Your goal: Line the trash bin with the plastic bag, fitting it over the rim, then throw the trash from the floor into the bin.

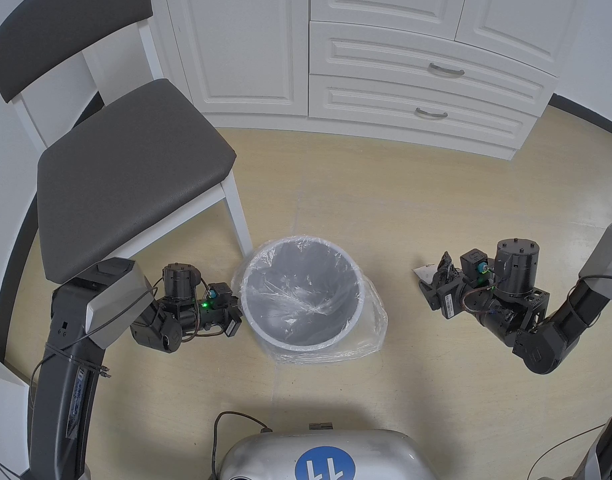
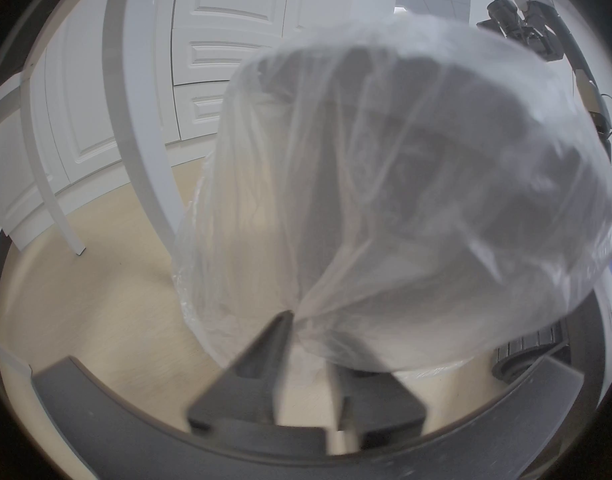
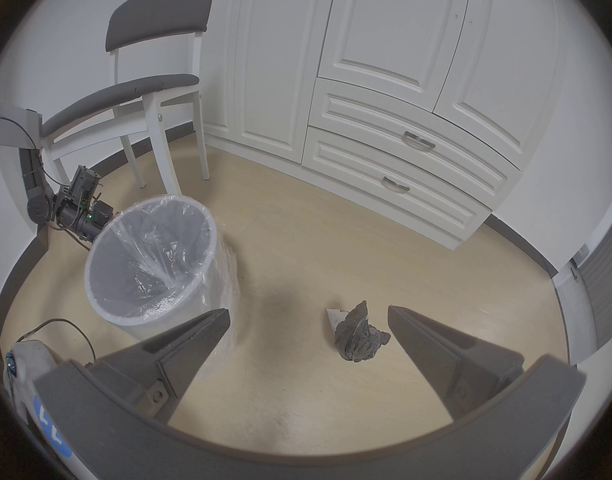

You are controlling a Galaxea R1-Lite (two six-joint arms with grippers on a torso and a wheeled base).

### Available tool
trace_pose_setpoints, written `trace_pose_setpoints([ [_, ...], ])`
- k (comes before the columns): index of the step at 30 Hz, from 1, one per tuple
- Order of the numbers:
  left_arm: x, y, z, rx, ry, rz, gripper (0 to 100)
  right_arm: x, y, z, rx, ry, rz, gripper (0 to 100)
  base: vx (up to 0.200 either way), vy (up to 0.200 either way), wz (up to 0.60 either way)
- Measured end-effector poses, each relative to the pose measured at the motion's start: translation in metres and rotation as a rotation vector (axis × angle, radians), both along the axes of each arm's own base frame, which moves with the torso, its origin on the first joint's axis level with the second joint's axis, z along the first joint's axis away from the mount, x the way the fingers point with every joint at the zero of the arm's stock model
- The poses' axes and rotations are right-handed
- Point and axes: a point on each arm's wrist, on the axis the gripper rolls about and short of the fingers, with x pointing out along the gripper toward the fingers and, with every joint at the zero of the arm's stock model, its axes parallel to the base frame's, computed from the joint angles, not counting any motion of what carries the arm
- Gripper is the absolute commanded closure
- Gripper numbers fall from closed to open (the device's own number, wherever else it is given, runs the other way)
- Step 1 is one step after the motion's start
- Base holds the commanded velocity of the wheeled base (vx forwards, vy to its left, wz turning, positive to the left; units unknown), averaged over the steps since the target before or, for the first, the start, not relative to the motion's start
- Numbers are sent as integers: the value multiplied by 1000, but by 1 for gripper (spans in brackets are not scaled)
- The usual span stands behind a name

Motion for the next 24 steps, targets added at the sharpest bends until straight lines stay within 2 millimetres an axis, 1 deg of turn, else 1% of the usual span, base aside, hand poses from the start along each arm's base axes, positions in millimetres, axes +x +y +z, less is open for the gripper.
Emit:
trace_pose_setpoints([
  [8,-2,7,2,25,-26,-1,0,0,0,0,-10,1,2,0,0,0,0],
  [14,-17,16,3,68,-10,-12,0,-2,-1,0,-11,2,2,0,0,0,0],
  [17,-26,20,8,85,-3,-16,0,-3,-1,1,-11,1,3,0,0,0,0],
  [24,-45,29,30,95,-44,-8,0,-8,-3,5,-8,-8,6,0,0,0,0],
])
